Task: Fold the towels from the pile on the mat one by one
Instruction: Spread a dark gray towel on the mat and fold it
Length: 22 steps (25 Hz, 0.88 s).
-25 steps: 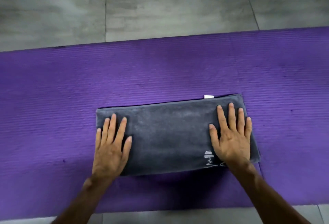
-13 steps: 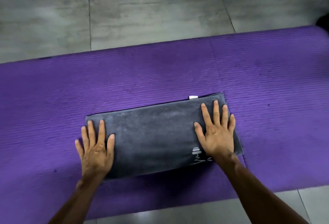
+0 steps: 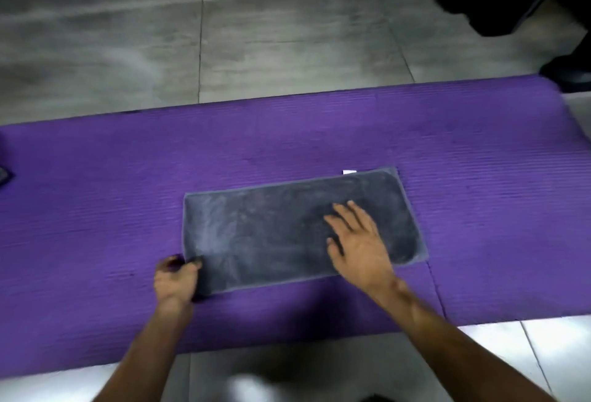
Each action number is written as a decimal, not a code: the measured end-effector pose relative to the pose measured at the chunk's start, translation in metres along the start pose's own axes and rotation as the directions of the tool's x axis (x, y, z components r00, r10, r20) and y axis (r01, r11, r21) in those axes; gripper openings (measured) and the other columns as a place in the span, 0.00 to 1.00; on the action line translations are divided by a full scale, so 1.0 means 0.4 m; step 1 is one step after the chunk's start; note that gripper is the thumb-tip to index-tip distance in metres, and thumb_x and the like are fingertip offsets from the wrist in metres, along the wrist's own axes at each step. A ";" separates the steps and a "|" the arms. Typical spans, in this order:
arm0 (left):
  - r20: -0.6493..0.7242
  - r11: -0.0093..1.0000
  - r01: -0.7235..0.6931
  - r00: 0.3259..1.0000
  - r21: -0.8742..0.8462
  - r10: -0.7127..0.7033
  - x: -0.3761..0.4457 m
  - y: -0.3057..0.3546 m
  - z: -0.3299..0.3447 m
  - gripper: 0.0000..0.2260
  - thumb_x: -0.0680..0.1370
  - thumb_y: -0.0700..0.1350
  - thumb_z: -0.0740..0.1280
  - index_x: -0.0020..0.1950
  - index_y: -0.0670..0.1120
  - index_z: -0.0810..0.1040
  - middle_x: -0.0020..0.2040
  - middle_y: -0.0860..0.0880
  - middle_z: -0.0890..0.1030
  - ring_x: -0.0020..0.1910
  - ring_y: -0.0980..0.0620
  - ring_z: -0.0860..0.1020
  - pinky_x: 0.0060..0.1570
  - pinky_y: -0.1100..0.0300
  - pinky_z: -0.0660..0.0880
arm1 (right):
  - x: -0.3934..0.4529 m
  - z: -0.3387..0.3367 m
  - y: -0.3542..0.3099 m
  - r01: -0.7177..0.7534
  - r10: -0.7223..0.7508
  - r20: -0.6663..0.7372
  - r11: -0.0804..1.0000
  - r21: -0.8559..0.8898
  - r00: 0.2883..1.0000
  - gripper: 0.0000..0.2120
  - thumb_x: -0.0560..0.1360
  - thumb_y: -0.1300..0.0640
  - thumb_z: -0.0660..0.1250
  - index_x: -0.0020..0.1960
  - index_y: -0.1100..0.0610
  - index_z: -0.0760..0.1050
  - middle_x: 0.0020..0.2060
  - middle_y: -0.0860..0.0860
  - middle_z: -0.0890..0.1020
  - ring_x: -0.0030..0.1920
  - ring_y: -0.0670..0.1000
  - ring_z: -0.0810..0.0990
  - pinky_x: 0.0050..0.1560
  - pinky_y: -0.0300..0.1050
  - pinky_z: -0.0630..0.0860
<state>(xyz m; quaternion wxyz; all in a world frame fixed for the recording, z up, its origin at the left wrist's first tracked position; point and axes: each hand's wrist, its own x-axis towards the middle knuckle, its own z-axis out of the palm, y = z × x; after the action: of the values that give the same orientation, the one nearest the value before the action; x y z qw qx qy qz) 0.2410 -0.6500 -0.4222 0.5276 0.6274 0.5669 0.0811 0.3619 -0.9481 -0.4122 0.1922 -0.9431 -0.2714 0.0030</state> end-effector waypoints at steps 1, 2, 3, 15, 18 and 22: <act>0.026 0.997 0.079 0.997 -0.004 -0.078 0.003 0.035 0.002 0.08 0.72 0.32 0.71 0.44 0.43 0.77 0.47 0.37 0.79 0.44 0.41 0.79 0.39 0.55 0.75 | -0.008 0.004 -0.044 -0.008 0.003 0.035 0.988 0.152 0.999 0.22 0.73 0.49 0.59 0.63 0.54 0.78 0.65 0.52 0.78 0.69 0.57 0.72 0.70 0.54 0.64; 0.040 0.995 0.100 0.994 0.013 -0.100 -0.003 0.069 0.006 0.09 0.71 0.31 0.70 0.39 0.45 0.75 0.43 0.39 0.78 0.41 0.44 0.77 0.38 0.56 0.74 | -0.013 0.004 -0.088 -0.076 0.046 0.100 0.944 0.321 0.994 0.19 0.74 0.49 0.61 0.63 0.52 0.78 0.64 0.49 0.78 0.66 0.54 0.74 0.68 0.52 0.68; 0.033 0.999 0.049 0.998 0.021 -0.049 -0.027 0.105 0.015 0.12 0.71 0.31 0.70 0.36 0.46 0.73 0.40 0.41 0.77 0.41 0.47 0.75 0.38 0.56 0.72 | -0.017 -0.009 -0.124 -0.176 0.090 0.197 0.860 0.478 0.976 0.17 0.75 0.50 0.63 0.63 0.50 0.77 0.63 0.46 0.78 0.64 0.50 0.75 0.67 0.49 0.70; 0.654 0.304 -0.896 0.444 0.323 0.612 -0.402 0.045 0.256 0.32 0.64 0.46 0.76 0.66 0.52 0.70 0.66 0.50 0.73 0.62 0.49 0.73 0.56 0.52 0.74 | 0.091 -0.150 0.117 -0.594 0.505 0.481 0.082 0.800 0.717 0.23 0.77 0.70 0.63 0.67 0.50 0.74 0.51 0.45 0.83 0.49 0.42 0.81 0.53 0.35 0.77; 0.651 0.219 -0.836 0.533 0.503 0.541 -0.363 0.006 0.247 0.33 0.61 0.47 0.78 0.63 0.50 0.71 0.58 0.47 0.75 0.52 0.43 0.77 0.44 0.50 0.79 | 0.070 -0.151 0.235 -0.615 0.562 0.423 0.203 0.762 0.710 0.26 0.78 0.69 0.62 0.72 0.50 0.71 0.58 0.47 0.81 0.60 0.48 0.79 0.66 0.45 0.72; 0.666 0.182 -0.842 0.518 0.508 0.537 -0.356 0.000 0.258 0.33 0.59 0.46 0.80 0.61 0.49 0.73 0.46 0.48 0.81 0.37 0.47 0.81 0.30 0.55 0.78 | 0.064 -0.148 0.277 -0.600 0.484 0.407 0.359 0.715 0.775 0.26 0.79 0.68 0.61 0.72 0.47 0.69 0.60 0.46 0.80 0.61 0.46 0.77 0.67 0.43 0.71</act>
<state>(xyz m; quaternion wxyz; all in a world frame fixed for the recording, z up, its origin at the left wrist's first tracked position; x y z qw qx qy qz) 0.2641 -0.8225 -0.3960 0.1767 0.9793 0.0818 -0.0558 0.4470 -1.0427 -0.3951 0.5742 -0.7758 0.0773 0.2499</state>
